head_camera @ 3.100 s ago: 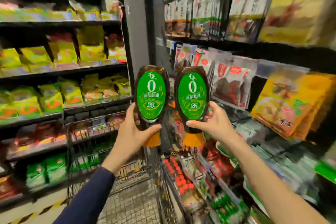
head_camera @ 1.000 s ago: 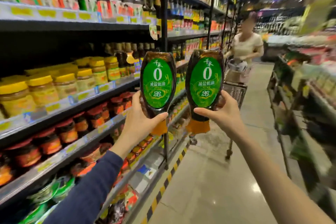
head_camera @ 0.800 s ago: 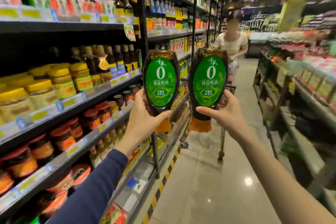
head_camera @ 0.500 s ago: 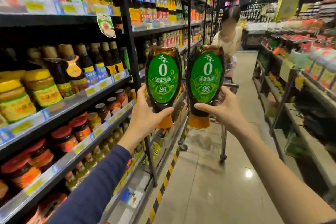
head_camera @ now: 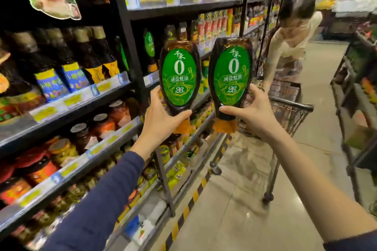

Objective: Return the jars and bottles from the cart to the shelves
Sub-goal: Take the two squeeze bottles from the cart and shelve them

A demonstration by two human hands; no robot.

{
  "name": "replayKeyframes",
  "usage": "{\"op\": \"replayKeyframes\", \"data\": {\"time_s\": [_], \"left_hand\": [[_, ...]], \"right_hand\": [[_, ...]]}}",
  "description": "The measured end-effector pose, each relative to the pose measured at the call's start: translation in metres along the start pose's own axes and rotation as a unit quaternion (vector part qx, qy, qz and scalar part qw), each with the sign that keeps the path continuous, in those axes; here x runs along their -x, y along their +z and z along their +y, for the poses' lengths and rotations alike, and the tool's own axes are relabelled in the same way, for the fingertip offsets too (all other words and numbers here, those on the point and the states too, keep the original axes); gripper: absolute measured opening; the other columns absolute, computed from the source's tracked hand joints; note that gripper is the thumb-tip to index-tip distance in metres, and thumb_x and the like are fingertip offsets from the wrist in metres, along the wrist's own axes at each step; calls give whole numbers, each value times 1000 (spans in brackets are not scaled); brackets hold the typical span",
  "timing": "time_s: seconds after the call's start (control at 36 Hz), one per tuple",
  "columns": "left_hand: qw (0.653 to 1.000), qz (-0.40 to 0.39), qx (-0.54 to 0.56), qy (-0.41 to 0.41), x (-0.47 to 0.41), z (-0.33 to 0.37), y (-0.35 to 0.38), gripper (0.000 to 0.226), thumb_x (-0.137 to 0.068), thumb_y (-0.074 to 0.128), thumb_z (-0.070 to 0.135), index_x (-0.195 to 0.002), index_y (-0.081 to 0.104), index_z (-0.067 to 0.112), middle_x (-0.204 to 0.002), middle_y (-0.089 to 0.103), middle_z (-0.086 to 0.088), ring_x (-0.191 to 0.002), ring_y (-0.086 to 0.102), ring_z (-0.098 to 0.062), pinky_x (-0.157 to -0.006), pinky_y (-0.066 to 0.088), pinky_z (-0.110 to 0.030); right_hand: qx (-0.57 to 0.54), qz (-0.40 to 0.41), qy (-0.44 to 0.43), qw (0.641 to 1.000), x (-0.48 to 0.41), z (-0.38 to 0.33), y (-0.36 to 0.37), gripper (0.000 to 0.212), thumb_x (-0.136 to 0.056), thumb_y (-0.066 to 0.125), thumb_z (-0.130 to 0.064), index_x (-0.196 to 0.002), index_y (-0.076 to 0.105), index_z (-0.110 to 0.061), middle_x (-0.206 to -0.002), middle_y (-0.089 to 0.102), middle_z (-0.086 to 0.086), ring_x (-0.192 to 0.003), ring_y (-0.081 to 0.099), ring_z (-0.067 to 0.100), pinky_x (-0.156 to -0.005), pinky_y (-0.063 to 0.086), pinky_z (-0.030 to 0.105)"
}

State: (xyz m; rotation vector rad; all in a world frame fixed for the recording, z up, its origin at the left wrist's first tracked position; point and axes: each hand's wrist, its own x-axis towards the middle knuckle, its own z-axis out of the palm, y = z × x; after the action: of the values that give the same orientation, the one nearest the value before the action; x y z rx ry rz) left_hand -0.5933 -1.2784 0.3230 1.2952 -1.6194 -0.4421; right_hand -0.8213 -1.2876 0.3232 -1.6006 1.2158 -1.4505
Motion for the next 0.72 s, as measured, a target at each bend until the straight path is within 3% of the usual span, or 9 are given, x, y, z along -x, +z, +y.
{"op": "replayKeyframes", "data": {"time_s": [0.06,0.14,0.31,0.36,0.44,0.53,0.58,0.64,0.72], "left_hand": [[1000,17,-5,-18,-19,-4,19,88,-68,82,32,-136,27,17,-129,53,2,-114,49,-6,-91,37,-17],[998,43,-12,-50,-44,-11,42,92,-67,82,35,-137,25,19,-127,53,4,-117,51,-11,-98,40,-27],[992,93,-48,-76,-86,-22,69,92,-70,81,29,-140,24,13,-127,50,3,-111,47,-7,-94,39,-22],[989,112,-52,-86,-100,-27,73,92,-69,82,28,-140,25,12,-128,51,2,-113,48,-8,-96,38,-23],[984,140,-58,-95,-120,-37,76,88,-69,82,27,-137,29,12,-117,50,8,-110,49,-4,-87,37,-9],[977,173,-77,-102,-143,-52,75,90,-68,82,28,-137,28,12,-123,54,4,-110,52,-5,-87,39,-7],[972,190,-85,-107,-159,-63,72,94,-66,82,32,-139,26,13,-129,54,0,-116,53,-11,-97,43,-22],[969,204,-90,-106,-174,-71,69,94,-66,83,34,-139,25,16,-131,54,0,-120,53,-14,-102,43,-33],[962,229,-99,-108,-196,-78,65,94,-67,83,31,-139,25,16,-128,52,5,-120,52,-12,-100,41,-27]], "right_hand": [[-8,-25,4,1000,-30,15,-10,87,-48,90,-37,-122,52,-11,-120,65,6,-113,61,18,-100,48,42],[10,-52,-5,999,-74,32,-19,68,-57,87,-21,-114,53,-13,-115,66,3,-102,64,6,-91,52,22],[10,-123,-24,992,-150,60,-16,65,-63,84,-19,-119,52,-13,-117,64,1,-107,62,10,-93,51,26],[0,-143,-29,989,-173,68,-9,65,-64,84,-17,-121,51,-11,-115,64,-2,-103,62,1,-87,52,17],[-23,-166,-40,985,-207,78,6,58,-65,82,-10,-113,51,-17,-104,62,-13,-87,60,-16,-73,49,5],[-39,-188,-42,980,-242,88,24,57,-65,83,-9,-113,52,-18,-107,65,-5,-94,64,-2,-79,53,13],[-57,-202,-43,977,-263,94,36,59,-64,83,-8,-113,52,-17,-108,67,1,-97,66,10,-82,55,20],[-68,-214,-59,973,-281,99,48,61,-64,83,-7,-116,52,-13,-108,67,2,-96,67,10,-79,54,17],[-82,-235,-66,966,-309,102,65,63,-65,82,-5,-119,50,-10,-112,66,7,-97,66,10,-78,54,16]]}}
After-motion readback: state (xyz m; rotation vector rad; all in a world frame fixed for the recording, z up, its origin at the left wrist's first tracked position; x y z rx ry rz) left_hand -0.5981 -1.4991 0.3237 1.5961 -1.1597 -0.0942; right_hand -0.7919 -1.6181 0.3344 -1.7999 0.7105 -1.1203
